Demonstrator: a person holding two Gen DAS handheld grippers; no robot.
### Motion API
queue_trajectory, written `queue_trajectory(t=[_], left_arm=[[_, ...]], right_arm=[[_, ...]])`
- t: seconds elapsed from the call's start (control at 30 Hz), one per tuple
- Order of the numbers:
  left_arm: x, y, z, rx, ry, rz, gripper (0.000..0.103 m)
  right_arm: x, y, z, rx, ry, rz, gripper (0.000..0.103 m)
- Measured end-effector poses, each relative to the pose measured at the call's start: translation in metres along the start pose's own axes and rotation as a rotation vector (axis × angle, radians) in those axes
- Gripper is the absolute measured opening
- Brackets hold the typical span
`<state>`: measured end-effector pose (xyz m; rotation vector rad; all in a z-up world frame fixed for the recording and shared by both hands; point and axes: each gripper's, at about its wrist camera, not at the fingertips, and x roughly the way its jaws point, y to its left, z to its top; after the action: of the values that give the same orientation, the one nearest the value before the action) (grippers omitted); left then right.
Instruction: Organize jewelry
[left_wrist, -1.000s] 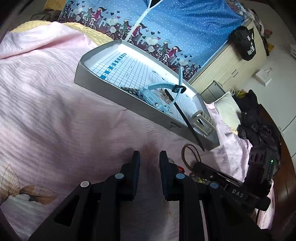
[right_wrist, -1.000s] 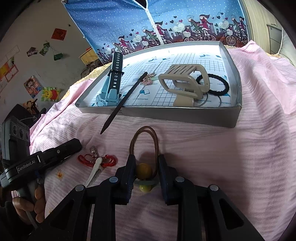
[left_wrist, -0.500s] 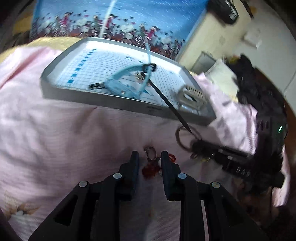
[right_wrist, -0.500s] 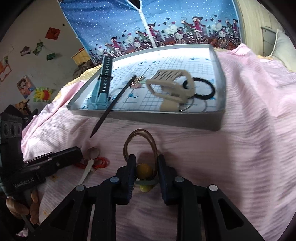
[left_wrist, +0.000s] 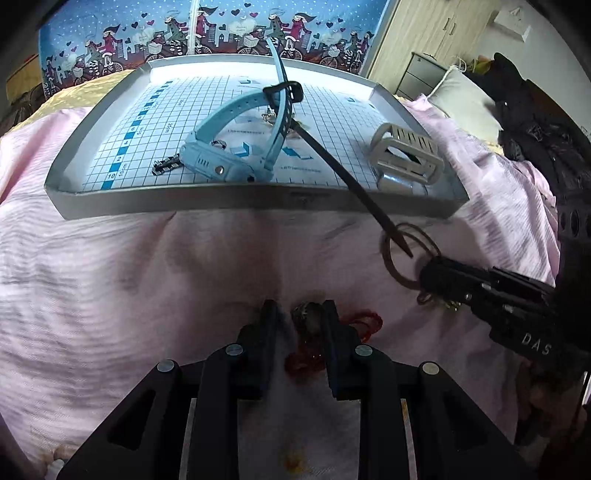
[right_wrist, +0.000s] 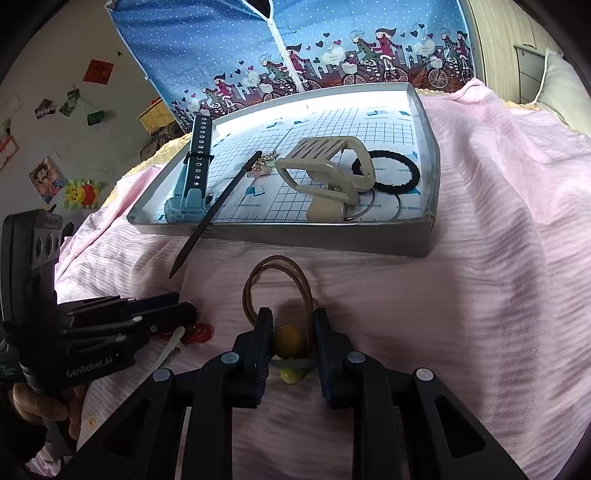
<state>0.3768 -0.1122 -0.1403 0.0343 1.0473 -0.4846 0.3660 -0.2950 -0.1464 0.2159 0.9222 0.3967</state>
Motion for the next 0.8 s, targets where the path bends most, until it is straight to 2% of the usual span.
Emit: queue_trajectory(t=[0.1,0.17,0.37,0.67,0.8], left_arm=[[0.001,0.003,0.000,-0.019,-0.001,0.000,0.008],[0.000,0.008,-0.001,-0.051,-0.010,-0.033,0.005],[-0.011,0.020,-0.006,-0.126,-0.067,-0.118,0.004],[-0.032,0.024,-0.010,-0.178,-0.181,-0.152,0.003],[-0.028,0.026,-0.008,-0.185,-0.157,-0.148,0.003]], right_arm=[[0.001,0.001,0.000,-0.001,0.002,0.000,0.021],[0.001,0.002,0.000,-0.002,0.001,0.006,0.021],[0.000,0.002,-0.002,0.013,-0.016,0.048,0.020],[-0.015,0.009,0.001,-0.008,-0.099,0.077,0.019],[-0.016,0.007,0.003,-0.001,-0.101,0.074,0.019]])
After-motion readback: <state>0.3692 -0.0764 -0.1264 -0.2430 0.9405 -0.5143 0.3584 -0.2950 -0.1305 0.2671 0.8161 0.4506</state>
